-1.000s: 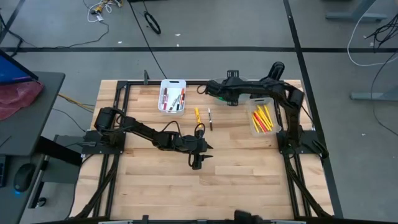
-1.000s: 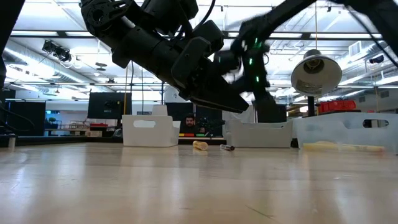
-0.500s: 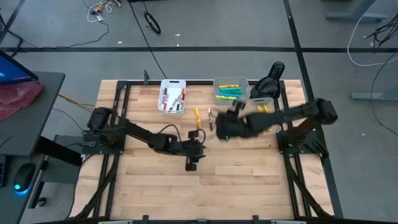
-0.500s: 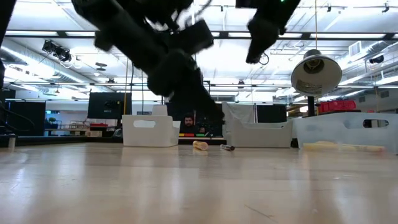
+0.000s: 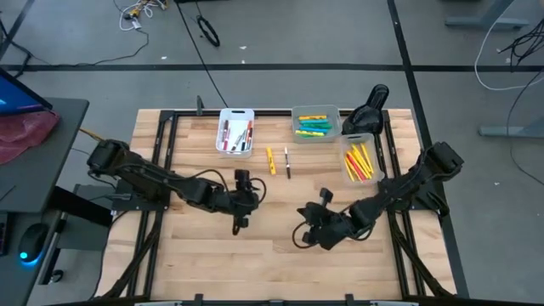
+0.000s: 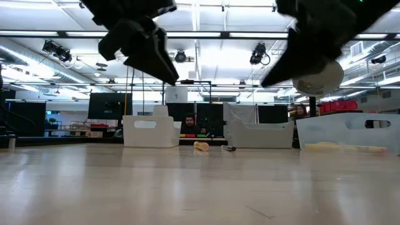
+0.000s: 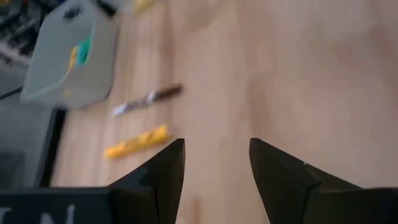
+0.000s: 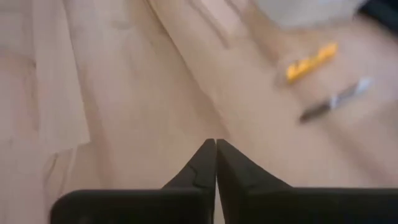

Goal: Pick & Place Markers
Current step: Put the brown marker pen into the white bin

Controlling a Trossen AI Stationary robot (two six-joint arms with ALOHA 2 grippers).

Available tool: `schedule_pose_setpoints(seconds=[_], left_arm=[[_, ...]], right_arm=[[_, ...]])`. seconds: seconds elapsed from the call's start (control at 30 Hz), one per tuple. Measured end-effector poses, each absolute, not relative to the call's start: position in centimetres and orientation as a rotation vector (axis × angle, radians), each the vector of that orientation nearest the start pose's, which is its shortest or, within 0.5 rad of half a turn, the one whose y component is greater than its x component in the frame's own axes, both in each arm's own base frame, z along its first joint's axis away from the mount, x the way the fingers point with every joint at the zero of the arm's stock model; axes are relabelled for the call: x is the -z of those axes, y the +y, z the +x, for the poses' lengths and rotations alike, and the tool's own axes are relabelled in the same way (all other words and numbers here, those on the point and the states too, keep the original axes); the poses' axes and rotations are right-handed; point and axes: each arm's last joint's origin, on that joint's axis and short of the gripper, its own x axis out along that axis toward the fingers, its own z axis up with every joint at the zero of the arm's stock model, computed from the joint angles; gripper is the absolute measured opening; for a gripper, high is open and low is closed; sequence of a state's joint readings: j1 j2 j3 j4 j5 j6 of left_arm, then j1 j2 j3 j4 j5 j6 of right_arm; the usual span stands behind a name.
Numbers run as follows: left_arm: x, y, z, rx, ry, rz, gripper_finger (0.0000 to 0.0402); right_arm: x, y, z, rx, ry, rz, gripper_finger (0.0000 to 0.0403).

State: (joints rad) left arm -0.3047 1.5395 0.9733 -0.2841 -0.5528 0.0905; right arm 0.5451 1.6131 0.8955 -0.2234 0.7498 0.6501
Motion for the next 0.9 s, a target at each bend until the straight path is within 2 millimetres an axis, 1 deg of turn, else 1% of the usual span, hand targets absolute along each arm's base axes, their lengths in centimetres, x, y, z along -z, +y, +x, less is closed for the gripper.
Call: schedule_pose_setpoints(seconds=[0.07,0.13,0.2,0.23,0.33,0.47,0.57,0.7,0.8,0.9], left_arm=[[-22.0,-7.3,29.8,-0.239,0.805,0.443,0.0186],[-22.2,-6.8,29.8,-0.282,0.804,0.438,0.0186],[-22.3,-6.1,29.5,-0.331,0.823,0.452,0.0186],[-22.5,-5.7,29.7,-0.360,0.806,0.442,0.0186],[-22.7,-4.2,29.8,-0.422,0.812,0.430,0.0186],[-22.9,-1.3,30.4,-0.442,0.809,0.370,0.0186],[-22.9,1.0,31.1,-0.364,0.788,0.295,0.0186],[-22.0,3.2,31.8,-0.185,0.809,0.359,0.0186],[-20.8,4.2,32.4,-0.135,0.835,0.423,0.0191],[-19.2,4.7,33.3,-0.065,0.846,0.433,0.0207]], right_arm=[[-16.7,14.2,26.5,0.434,0.635,0.148,0.0011],[-15.4,14.0,25.7,0.467,0.618,0.252,0.0012],[-14.0,13.7,24.8,0.493,0.596,0.355,0.0017],[-13.4,13.5,24.3,0.504,0.583,0.400,0.0022],[-11.8,12.9,23.1,0.513,0.538,0.511,0.0044],[-10.8,12.3,22.1,0.496,0.478,0.590,0.0092],[-10.5,12.1,21.8,0.485,0.457,0.607,0.0134],[-10.5,12.1,21.8,0.472,0.458,0.575,0.0176],[-10.6,12.1,21.9,0.485,0.430,0.573,0.0192],[-10.7,12.0,21.9,0.499,0.405,0.565,0.0198]])
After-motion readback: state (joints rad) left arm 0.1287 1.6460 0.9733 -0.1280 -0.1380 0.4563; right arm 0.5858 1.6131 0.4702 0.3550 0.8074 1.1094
